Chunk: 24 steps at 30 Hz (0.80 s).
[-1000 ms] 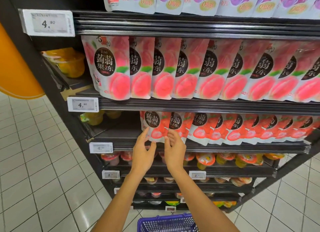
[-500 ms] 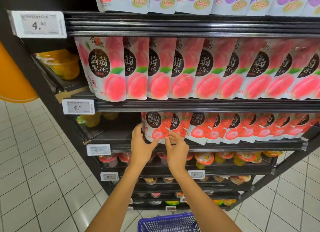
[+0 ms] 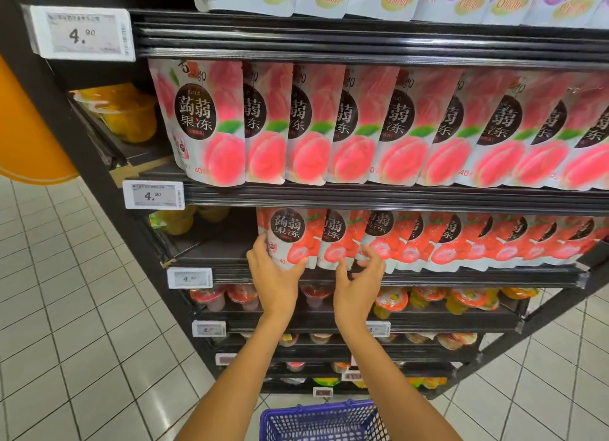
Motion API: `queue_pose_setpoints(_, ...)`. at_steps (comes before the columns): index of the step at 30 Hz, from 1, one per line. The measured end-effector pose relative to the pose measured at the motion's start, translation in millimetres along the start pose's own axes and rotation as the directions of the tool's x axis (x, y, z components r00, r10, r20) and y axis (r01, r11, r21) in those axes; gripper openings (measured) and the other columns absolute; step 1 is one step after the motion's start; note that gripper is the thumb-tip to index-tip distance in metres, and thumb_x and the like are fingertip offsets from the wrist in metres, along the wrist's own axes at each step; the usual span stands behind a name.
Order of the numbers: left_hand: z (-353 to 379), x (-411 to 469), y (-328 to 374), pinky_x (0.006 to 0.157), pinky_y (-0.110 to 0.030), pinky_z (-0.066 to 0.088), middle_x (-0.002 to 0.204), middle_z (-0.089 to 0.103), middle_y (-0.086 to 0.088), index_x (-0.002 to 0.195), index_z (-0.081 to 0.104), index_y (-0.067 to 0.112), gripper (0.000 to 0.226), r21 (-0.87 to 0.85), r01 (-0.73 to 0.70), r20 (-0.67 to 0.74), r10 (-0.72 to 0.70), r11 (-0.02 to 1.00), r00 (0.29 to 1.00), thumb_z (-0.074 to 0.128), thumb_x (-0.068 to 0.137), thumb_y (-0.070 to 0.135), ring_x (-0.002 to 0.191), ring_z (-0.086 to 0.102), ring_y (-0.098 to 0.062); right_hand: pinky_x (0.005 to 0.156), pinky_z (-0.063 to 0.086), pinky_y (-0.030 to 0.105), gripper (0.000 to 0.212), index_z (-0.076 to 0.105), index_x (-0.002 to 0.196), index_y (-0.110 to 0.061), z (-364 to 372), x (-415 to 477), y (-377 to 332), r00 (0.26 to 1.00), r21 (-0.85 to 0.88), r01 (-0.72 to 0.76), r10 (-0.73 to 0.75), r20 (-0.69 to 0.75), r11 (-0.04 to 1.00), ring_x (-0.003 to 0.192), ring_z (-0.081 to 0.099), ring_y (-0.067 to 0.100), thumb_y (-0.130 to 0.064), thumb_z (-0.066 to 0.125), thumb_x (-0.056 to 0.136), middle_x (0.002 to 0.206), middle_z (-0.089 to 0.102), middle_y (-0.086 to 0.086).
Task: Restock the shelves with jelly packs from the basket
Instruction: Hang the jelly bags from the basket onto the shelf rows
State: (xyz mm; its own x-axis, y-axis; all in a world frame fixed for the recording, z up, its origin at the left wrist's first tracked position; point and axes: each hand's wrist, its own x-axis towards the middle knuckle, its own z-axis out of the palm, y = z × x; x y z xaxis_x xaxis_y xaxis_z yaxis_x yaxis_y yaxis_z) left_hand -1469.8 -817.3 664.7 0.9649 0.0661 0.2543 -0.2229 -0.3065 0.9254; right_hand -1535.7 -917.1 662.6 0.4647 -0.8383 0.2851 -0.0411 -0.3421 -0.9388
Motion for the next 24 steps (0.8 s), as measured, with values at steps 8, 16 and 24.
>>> queue_pose_setpoints(8, -0.8, 0.3, 1.8, 0.1, -0.037, 0.048, 0.129, 0.043, -0.002, 0.14, 0.038, 0.019, 0.091, 0.019, -0.019, 0.002, 0.019, 1.0, 1.0, 0.09, 0.065, 0.026, 0.122, 0.046, -0.02, 0.08, 0.043, 0.024, 0.032, 0.061, 0.119, -0.013, 4.4, 25.6, 5.7, 0.979, -0.094, -0.035, 0.054, 0.199, 0.995, 0.095, 0.058, 0.012, -0.012, 0.07, 0.089, 0.104, 0.068, 0.001)
queue_pose_setpoints(16, 2.1, -18.2, 5.9, 0.099, -0.024, 0.035, 0.129, 0.04, -0.002, 0.136, 0.04, 0.013, 0.07, 0.026, -0.092, -0.024, 0.093, 0.995, 0.995, 0.079, 0.078, 0.017, 0.12, 0.033, -0.013, 0.087, 0.055, 0.031, 0.021, 0.072, 0.106, -0.009, 1.5, 35.4, 14.1, 0.975, -0.041, -0.014, 0.023, 0.221, 0.999, 0.091, 0.068, 0.016, 0.001, 0.064, 0.089, 0.092, 0.074, 0.001)
queue_pose_setpoints(24, 20.9, -41.5, 13.6, 0.103, -0.022, 0.034, 0.119, 0.049, 0.005, 0.122, 0.052, 0.018, 0.033, 0.141, -0.281, 0.315, 0.226, 0.949, 0.922, 0.06, 0.09, 0.014, 0.12, 0.042, -0.014, 0.089, 0.055, 0.038, 0.024, 0.07, 0.114, -0.006, -2.9, 44.9, 11.5, 0.965, -0.113, -0.017, 0.046, 0.256, 0.993, 0.096, 0.069, 0.02, -0.003, 0.063, 0.092, 0.102, 0.074, 0.008)
